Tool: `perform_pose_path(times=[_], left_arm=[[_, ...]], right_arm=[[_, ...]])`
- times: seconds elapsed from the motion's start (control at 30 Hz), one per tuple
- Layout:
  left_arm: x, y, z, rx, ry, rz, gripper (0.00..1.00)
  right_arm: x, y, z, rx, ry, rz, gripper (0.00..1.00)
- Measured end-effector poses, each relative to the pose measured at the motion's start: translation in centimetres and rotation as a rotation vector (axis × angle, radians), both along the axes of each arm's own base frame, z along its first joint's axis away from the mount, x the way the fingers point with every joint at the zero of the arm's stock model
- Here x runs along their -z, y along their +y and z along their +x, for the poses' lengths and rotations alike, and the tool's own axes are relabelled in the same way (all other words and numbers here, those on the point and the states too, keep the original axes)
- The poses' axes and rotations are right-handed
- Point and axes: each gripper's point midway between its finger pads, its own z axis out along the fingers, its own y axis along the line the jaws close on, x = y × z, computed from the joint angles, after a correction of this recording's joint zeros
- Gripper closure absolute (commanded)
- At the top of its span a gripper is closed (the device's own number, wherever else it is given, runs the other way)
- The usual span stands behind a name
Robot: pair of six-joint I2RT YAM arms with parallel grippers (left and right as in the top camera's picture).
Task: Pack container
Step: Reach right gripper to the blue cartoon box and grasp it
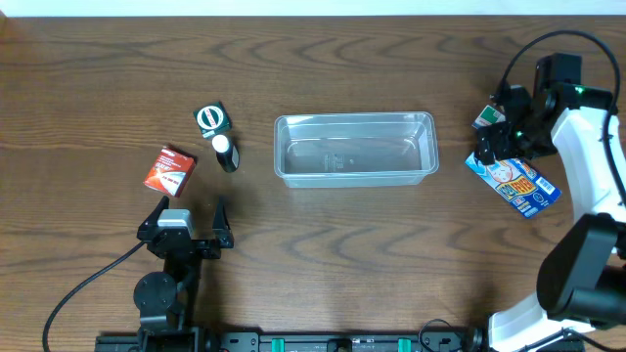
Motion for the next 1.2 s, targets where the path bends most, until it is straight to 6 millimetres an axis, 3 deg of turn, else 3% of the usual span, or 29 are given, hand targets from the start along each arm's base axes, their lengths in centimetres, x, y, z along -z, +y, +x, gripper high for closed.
perform_pose_path(times=[0.37, 0.7, 1.1, 1.2], left_arm=[[0.0, 0.0, 0.0, 0.000, 0.000, 0.000, 0.02], [0.0, 0.0, 0.0, 0.000, 0.000, 0.000, 0.02], [0.0, 0.0, 0.0, 0.000, 0.000, 0.000, 0.02], [0.0, 0.0, 0.0, 0.000, 0.000, 0.000, 0.02]], right_arm=[[2.5, 0.2, -1.5, -0.001, 0.111, 0.018, 0.36], [3.0, -1.0, -1.8, 0.059, 0.116, 0.000, 0.74], [3.0, -1.4, -1.3, 0.137, 0.097, 0.004, 0.98], [3.0, -1.3, -1.4, 0.160, 0.104, 0.009, 0.99]])
